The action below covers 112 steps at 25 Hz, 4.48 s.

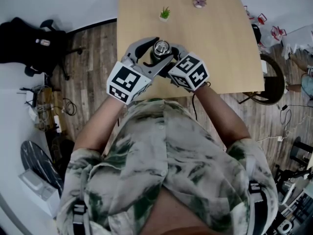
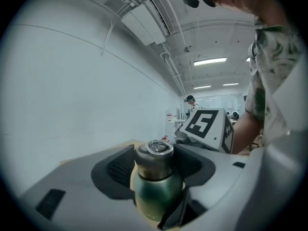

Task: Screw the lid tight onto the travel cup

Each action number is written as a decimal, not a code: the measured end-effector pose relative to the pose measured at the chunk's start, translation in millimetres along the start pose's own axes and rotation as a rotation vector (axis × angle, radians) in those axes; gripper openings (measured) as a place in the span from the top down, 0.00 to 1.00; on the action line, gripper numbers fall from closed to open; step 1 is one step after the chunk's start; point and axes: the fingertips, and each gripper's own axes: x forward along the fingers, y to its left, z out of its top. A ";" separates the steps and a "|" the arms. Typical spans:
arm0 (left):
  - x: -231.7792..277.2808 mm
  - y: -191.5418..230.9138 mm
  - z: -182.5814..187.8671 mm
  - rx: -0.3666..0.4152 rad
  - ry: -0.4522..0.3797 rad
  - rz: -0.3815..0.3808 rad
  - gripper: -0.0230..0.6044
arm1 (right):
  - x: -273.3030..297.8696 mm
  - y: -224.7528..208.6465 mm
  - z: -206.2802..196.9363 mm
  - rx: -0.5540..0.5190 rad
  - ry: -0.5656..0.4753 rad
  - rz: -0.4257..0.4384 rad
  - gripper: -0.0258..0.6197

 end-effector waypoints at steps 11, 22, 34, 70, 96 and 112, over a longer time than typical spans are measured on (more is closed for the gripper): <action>-5.8 -4.4 -4.9 0.010 -0.008 -0.202 0.54 | 0.8 8.0 -3.0 -0.029 0.015 0.048 0.34; -6.6 -7.7 -12.6 0.007 0.013 -0.244 0.54 | 2.1 10.0 -10.2 -0.017 0.020 0.054 0.34; -3.5 -10.6 -12.8 -0.007 0.008 -0.226 0.54 | 0.2 8.7 -13.9 -0.007 0.012 0.049 0.34; -38.5 61.0 -57.1 -0.151 0.106 0.112 0.76 | -22.7 -28.6 -23.1 0.059 -0.031 -0.036 0.34; -47.9 53.0 -109.6 -0.269 0.184 0.103 0.92 | -11.5 -26.3 -24.1 0.101 -0.036 0.013 0.34; -42.6 51.0 -115.6 -0.262 0.204 0.101 0.92 | -9.9 -32.0 -29.4 0.090 -0.027 0.007 0.34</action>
